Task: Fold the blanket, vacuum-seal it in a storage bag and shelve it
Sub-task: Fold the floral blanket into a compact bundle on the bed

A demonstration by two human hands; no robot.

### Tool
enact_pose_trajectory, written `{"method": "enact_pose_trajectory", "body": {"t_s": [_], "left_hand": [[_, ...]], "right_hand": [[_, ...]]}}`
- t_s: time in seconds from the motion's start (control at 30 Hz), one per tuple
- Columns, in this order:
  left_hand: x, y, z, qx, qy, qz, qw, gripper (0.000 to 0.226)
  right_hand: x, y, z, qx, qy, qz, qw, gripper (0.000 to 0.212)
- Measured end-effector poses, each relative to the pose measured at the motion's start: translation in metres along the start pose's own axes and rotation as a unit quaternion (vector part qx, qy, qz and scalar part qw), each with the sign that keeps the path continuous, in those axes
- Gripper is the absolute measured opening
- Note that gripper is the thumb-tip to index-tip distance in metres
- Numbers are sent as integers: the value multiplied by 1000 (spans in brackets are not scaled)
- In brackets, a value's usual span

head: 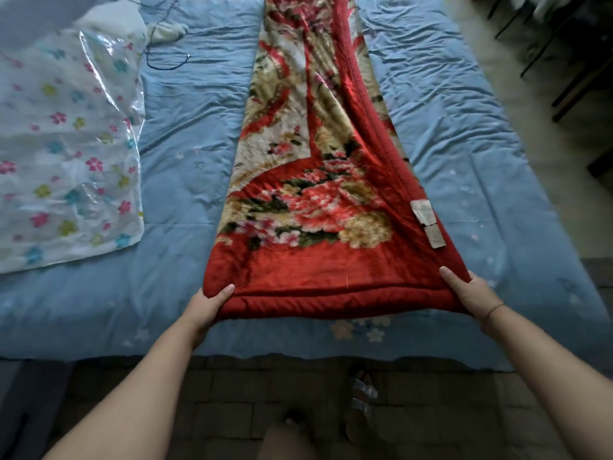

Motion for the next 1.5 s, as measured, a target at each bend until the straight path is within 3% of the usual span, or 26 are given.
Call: {"method": "enact_pose_trajectory", "body": {"t_s": [0.2,0.3,0.4,0.47,0.57,0.67,0.77,0.87,0.97,1.07,1.13,1.2,1.3,1.4,1.47,1.5], "left_hand": [[26,-46,60,12,74,4,997,74],[50,-68,99,1,120,-12,993,55],[81,-94,135,14,130,-6,991,54],[103,-113,163,35,132,-4,991,63],[125,-142,203,53,127,10,990,83],[133,-169,245,79,110,21,991,93],[134,-184,278,103,91,27,990,88],[136,-180,285,125,48,30,991,86],[136,-173,249,144,4,44,989,68],[137,-156,186,168,-19,76,983,38],[131,-144,135,181,-33,102,978,35],[121,-128,79,169,-86,106,976,31],[97,-105,-9,106,-209,121,965,12],[64,-85,-85,51,-264,179,946,26],[48,-60,-128,35,-291,152,944,9],[42,-42,-146,38,-298,131,945,19]], "right_hand": [[-3,-76,-29,-31,-22,-3,999,40],[-18,-130,-48,-40,-36,3,999,45],[-28,-183,-65,-56,-58,18,997,51],[-36,-221,-71,-62,-44,38,996,64],[-42,-272,-89,-68,-55,47,995,112],[-37,-311,-108,-89,-42,41,994,100],[-28,-336,-118,-114,-41,26,992,121],[-22,-336,-116,-130,-18,33,991,122],[-25,-311,-99,-129,32,35,990,114],[-35,-278,-66,-146,128,43,980,78],[-42,-248,-43,-147,202,45,967,79],[-46,-211,-15,-124,294,16,948,67],[-48,-146,21,-110,378,-16,919,84],[-51,-69,54,-95,411,-9,906,111],[-56,-18,78,-90,412,-11,907,101],[-58,7,91,-88,405,-11,910,93]]}}
Point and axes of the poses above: each hand's wrist, its own y-axis towards the middle knuckle, its own x-axis out of the back of the hand, z = x × y, the point moved 6 cm from there along y, towards the middle knuckle, and after that the axes turned 14 degrees about x, right-handed, at the moved point
